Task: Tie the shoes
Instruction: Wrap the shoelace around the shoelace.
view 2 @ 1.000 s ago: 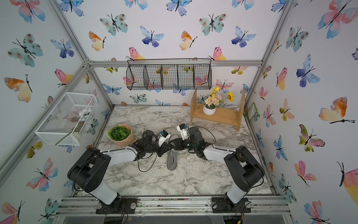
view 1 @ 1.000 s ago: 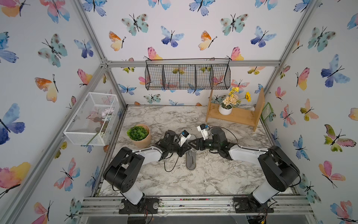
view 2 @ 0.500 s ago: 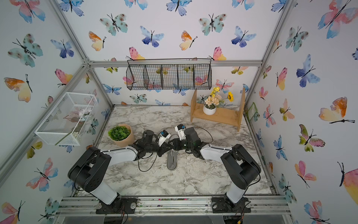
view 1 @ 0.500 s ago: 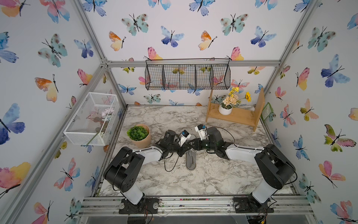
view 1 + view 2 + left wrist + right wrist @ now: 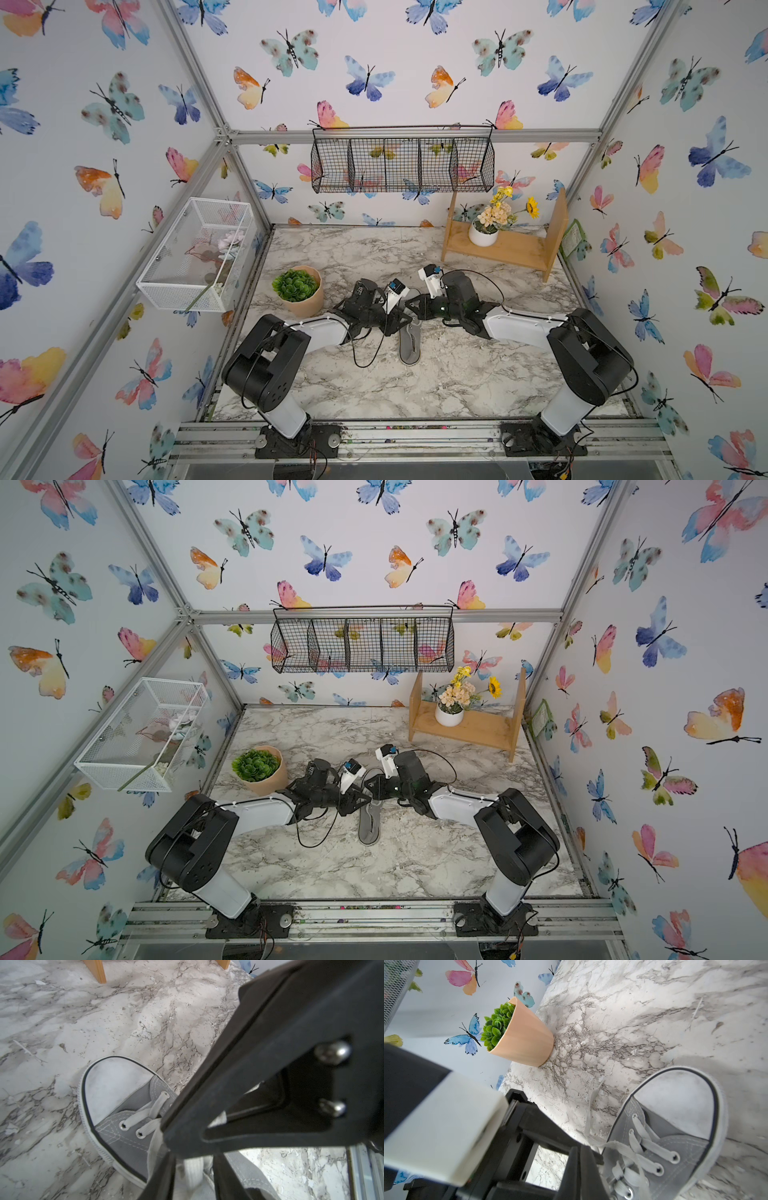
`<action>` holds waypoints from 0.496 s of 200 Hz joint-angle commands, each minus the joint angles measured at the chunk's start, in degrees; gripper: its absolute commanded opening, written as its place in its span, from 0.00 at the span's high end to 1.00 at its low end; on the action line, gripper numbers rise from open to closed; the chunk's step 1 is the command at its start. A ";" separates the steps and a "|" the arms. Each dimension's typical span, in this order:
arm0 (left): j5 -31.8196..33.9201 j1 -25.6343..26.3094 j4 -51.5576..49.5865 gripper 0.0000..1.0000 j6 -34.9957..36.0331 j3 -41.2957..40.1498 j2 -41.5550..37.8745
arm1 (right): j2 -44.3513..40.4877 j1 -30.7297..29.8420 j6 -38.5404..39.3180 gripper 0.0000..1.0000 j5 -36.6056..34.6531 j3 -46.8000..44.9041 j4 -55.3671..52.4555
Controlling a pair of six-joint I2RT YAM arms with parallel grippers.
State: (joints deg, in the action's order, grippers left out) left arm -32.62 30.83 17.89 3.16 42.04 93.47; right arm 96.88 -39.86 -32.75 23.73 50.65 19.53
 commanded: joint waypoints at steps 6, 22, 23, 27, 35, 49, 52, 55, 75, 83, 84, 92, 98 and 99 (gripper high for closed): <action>2.01 -2.06 -0.24 0.48 -4.34 -2.79 -4.03 | 0.85 -0.31 1.37 0.98 -1.40 1.70 -1.72; 3.07 -3.41 0.68 0.42 -7.25 -5.05 -6.81 | 1.09 -0.31 1.52 0.98 -1.14 1.90 -1.79; 3.17 -3.54 0.71 0.42 -7.45 -5.18 -6.90 | 1.06 -0.31 1.53 0.98 -1.14 1.90 -1.78; 3.89 -3.89 0.75 0.41 -8.31 -5.69 -7.68 | 1.18 -0.31 1.52 0.98 -0.99 2.05 -1.78; 6.12 -4.68 0.34 0.39 -9.90 -6.45 -9.10 | 1.37 -0.31 1.42 0.98 -0.80 2.11 -1.78; 11.04 -5.95 -1.59 0.37 -13.50 -7.34 -11.02 | 1.56 -0.31 1.38 0.98 -0.48 2.23 -1.71; 12.42 -6.22 -2.15 0.36 -14.32 -7.48 -11.29 | 1.56 -0.31 1.46 0.98 -0.40 2.24 -1.69; 13.99 -6.48 -2.76 0.36 -15.11 -7.55 -11.49 | 1.60 -0.31 1.51 0.98 -0.36 2.21 -1.67; 22.14 -6.79 -7.16 0.36 -17.89 -6.63 -10.99 | 1.69 -0.31 1.62 0.98 -0.28 2.25 -1.49; 24.39 -6.70 -8.54 0.38 -18.60 -5.77 -9.89 | 1.80 -0.35 1.60 0.98 -0.19 2.32 -1.34; 24.68 -6.68 -8.73 0.38 -18.66 -5.67 -9.71 | 1.81 -0.33 1.57 0.98 -0.18 2.33 -1.38; 27.04 -6.42 -10.09 0.39 -19.18 -4.59 -8.31 | 1.98 -0.31 1.62 0.98 -0.08 2.49 -1.27; 28.61 -6.13 -10.74 0.39 -19.45 -3.79 -7.25 | 2.12 -0.31 1.59 0.98 0.07 2.65 -1.29; 28.81 -6.04 -10.80 0.39 -19.48 -3.71 -7.03 | 2.15 -0.31 1.57 0.98 0.12 2.68 -1.27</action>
State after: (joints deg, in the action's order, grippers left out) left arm -15.44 24.10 12.97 -12.01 35.59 83.18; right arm 97.73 -39.86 -31.90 23.75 51.31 18.39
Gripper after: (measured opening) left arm 0.615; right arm 0.043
